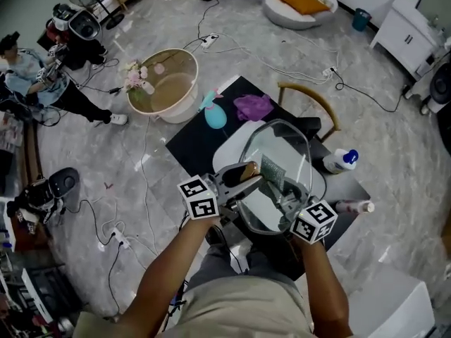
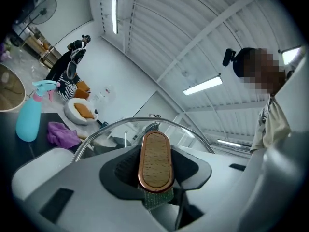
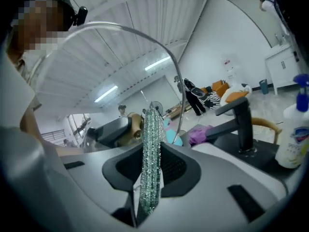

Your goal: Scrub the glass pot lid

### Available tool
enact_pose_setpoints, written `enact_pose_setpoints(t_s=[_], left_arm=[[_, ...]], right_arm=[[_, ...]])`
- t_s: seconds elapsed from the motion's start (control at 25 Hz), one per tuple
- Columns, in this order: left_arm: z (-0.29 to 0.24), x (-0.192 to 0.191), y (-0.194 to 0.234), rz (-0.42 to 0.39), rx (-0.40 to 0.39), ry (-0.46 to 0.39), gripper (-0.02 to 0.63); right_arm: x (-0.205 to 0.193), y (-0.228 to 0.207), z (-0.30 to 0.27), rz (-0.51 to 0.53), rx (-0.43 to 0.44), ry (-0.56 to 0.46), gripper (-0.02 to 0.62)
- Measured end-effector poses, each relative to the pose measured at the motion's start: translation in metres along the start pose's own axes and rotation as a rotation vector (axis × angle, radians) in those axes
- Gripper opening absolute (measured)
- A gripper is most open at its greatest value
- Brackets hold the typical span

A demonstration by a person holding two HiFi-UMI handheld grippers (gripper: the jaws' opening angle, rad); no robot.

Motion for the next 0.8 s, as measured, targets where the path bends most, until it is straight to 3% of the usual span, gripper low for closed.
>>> enact_pose_setpoints(t_s=[0.32, 0.48, 0.6, 0.8], left_arm=[[-0.003, 0.006, 0.019, -0.017, 0.123, 0.04, 0.176], [-0.008, -0.003, 0.028, -0.074, 0.194, 0.11, 0.176], [-0.005, -0.017, 0.034, -0.128, 0.255, 0.179, 0.176], [-0.023, -0.045, 0.045, -0.234, 0.319, 0.308, 0.176]], right_arm=[[0.011, -0.041, 0.067, 0.03, -0.338, 0.026, 0.084], [0.024, -0.045, 0.102, 0.146, -0.48, 0.006, 0.084], [0.034, -0.032, 0.116, 0.257, -0.537, -0.012, 0.084], [0.071, 0.002, 0.138, 0.388, -0.536, -0.093, 0.084]])
Point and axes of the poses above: the fingertips, and each gripper's own axes: z backward along the fingers, y to its left, x out of its top, the point moved 4 cm from there along z, backward along the fingers, and after that the axes turned 2 degrees about -z, right-handed, at the moved point
